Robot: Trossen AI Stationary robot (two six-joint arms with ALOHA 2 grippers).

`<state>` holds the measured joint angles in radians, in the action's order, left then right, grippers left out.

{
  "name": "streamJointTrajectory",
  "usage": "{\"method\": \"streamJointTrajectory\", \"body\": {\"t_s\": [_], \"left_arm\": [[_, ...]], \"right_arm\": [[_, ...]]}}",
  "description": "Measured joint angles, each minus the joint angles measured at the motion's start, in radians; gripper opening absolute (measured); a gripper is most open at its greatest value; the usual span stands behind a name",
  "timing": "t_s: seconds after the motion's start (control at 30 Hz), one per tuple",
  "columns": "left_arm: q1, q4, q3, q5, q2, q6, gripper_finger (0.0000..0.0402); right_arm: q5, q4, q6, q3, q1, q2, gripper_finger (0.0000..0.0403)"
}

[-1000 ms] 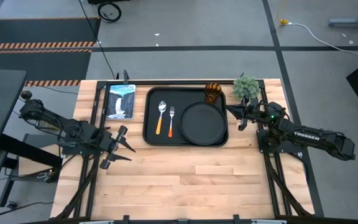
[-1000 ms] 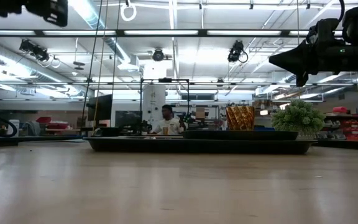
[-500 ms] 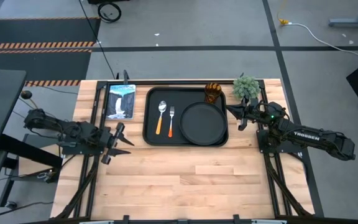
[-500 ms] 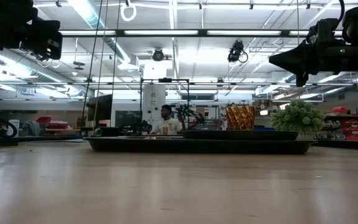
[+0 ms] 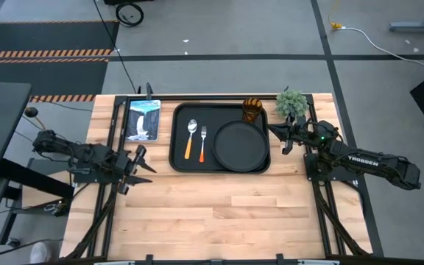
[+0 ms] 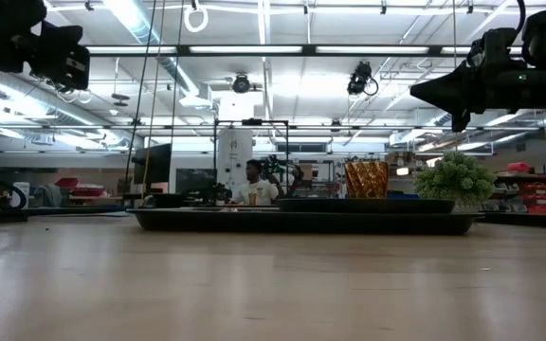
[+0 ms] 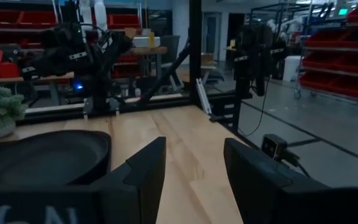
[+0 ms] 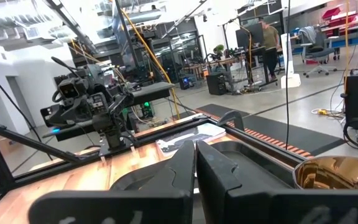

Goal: Pick and place plate/cup/fork/spoon on tray
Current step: Return to Home Position

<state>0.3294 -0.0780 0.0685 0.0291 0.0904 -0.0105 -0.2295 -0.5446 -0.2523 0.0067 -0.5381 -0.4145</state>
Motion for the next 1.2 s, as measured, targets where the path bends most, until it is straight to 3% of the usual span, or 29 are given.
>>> {"method": "streamJointTrajectory", "body": {"t_s": [1.2], "left_arm": [[0.01, 0.0, 0.0, 0.0, -0.034, 0.0, 0.0172]], "right_arm": [[0.0, 0.0, 0.0, 0.0, 0.0, 0.0, 0.0023]]}}
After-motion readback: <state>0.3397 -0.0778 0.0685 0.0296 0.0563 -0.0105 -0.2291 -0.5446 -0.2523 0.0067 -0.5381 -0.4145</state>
